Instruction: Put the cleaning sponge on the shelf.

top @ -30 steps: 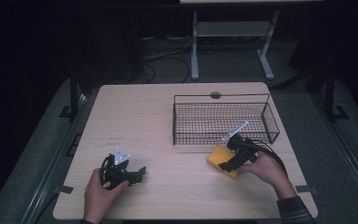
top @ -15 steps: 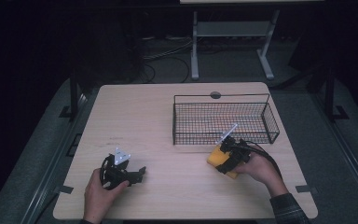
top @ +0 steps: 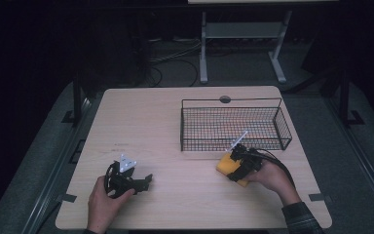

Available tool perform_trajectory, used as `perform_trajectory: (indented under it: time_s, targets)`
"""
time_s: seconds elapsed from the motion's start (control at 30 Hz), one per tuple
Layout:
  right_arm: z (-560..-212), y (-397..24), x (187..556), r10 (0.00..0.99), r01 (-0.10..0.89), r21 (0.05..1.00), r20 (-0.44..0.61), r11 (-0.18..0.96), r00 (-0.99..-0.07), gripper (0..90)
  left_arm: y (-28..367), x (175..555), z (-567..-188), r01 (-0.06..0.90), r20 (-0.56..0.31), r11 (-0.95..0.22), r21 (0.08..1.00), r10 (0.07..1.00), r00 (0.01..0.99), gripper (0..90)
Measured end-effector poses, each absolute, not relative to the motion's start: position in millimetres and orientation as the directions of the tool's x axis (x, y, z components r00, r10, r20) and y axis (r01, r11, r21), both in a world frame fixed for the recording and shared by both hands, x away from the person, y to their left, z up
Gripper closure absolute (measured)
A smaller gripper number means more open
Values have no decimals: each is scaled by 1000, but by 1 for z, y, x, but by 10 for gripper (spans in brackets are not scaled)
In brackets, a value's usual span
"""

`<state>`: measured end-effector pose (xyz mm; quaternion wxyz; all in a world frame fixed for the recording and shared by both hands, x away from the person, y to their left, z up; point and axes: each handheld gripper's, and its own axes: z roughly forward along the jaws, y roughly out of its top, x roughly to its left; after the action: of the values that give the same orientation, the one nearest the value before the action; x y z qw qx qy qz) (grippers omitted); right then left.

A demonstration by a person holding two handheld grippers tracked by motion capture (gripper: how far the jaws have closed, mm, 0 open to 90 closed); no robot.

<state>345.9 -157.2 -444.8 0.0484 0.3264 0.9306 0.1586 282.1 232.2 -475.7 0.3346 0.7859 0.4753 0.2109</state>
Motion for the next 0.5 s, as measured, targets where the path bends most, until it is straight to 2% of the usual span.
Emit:
perform_trajectory:
  time_s: [0.5]
  targets:
    - [-434,-164,343,641,606,346,18,716,-767,226,232,282,-476,605,14,-325,727,888,459,131]
